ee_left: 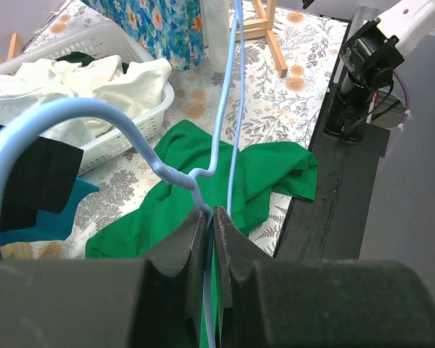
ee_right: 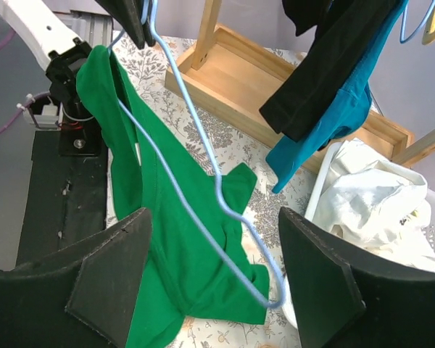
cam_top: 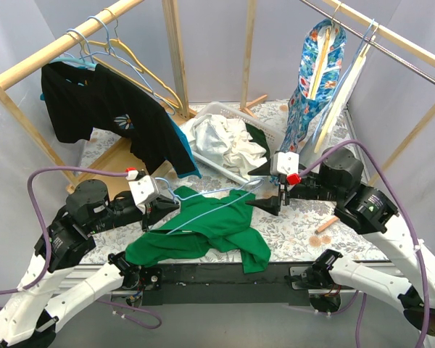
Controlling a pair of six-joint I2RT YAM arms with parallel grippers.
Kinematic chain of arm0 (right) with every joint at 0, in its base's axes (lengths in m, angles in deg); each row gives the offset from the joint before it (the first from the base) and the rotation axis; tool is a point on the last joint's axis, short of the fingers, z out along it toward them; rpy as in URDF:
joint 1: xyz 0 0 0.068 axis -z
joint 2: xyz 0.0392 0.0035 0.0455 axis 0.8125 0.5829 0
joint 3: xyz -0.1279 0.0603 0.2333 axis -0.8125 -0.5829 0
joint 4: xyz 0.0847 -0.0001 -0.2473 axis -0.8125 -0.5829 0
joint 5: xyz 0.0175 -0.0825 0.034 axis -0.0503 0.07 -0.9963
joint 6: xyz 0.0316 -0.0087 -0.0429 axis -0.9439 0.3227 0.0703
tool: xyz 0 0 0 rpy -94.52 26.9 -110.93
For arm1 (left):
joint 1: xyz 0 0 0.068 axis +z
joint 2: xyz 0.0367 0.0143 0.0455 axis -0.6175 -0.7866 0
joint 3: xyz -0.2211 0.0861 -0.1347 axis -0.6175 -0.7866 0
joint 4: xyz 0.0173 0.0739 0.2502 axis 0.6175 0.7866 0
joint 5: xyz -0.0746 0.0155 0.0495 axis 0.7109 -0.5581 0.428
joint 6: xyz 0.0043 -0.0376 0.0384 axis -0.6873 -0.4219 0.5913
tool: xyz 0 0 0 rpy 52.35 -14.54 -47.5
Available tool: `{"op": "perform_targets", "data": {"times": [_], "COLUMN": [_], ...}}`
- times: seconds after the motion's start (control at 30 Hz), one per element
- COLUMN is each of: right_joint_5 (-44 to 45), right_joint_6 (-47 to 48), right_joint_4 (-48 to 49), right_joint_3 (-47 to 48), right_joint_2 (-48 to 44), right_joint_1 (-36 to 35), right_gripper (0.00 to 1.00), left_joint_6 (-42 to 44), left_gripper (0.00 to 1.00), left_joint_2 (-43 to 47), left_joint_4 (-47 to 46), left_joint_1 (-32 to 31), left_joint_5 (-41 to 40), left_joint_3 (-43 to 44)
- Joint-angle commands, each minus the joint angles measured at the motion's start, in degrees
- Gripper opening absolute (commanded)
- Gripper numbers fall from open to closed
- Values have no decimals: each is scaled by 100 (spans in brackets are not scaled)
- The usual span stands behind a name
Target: Remove the t-shirt from the hanger
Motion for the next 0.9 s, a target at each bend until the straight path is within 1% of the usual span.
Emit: {"op": "perform_targets", "data": {"times": [0.0, 0.1, 0.17, 0.3, 0.33, 0.4, 0.43, 0.5, 0.53, 0.57, 0.67, 0.77, 0.8, 0.83, 0.87], "right_joint_5": [54, 46, 2, -25, -16, 2, 10, 28, 37, 72, 142, 317, 362, 440, 476], "right_joint_6": [146, 207, 225, 269, 278, 278, 269, 269, 260, 251, 242, 216, 207, 216, 216], "right_joint_4": [-56, -170, -223, -417, -443, -461, -469, -478, -478, -478, -435, -321, -285, -259, -250], "right_joint_3": [275, 311, 328, 425, 416, 425, 425, 416, 407, 407, 364, 293, 241, 223, 214], "right_joint_2": [304, 533, 630, 789, 789, 772, 771, 771, 763, 754, 684, 509, 464, 412, 333], "right_joint_1": [-34, -43, -43, -104, -104, -130, -130, -148, -148, -157, -166, -166, -166, -166, -166], "right_gripper": [76, 71, 66, 53, 44, 33, 23, 14, 3, 1, 1, 1, 1, 1, 1], "left_joint_6": [17, 17, 17, 35, 43, 61, 70, 78, 78, 78, 35, -45, -79, -106, -115], "left_gripper": [0, 0, 0, 0, 0, 0, 0, 0, 0, 0, 0, 0, 5, 22, 33], "left_joint_2": [-30, 5, -3, -3, -3, -12, -3, 5, 23, 14, 102, 251, 286, 330, 409], "left_joint_4": [102, 119, 128, 128, 137, 119, 111, 93, 84, 76, -47, -196, -240, -284, -354], "left_joint_1": [15, 15, 15, 15, 15, 15, 15, 15, 15, 15, 15, 15, 15, 15, 15], "left_joint_5": [227, 289, 315, 333, 324, 289, 271, 219, 210, 175, -62, -475, -615, -860, -967], "left_joint_3": [54, 45, 45, 27, 10, 1, 1, -8, -16, -17, -52, -122, -166, -192, -218]}}
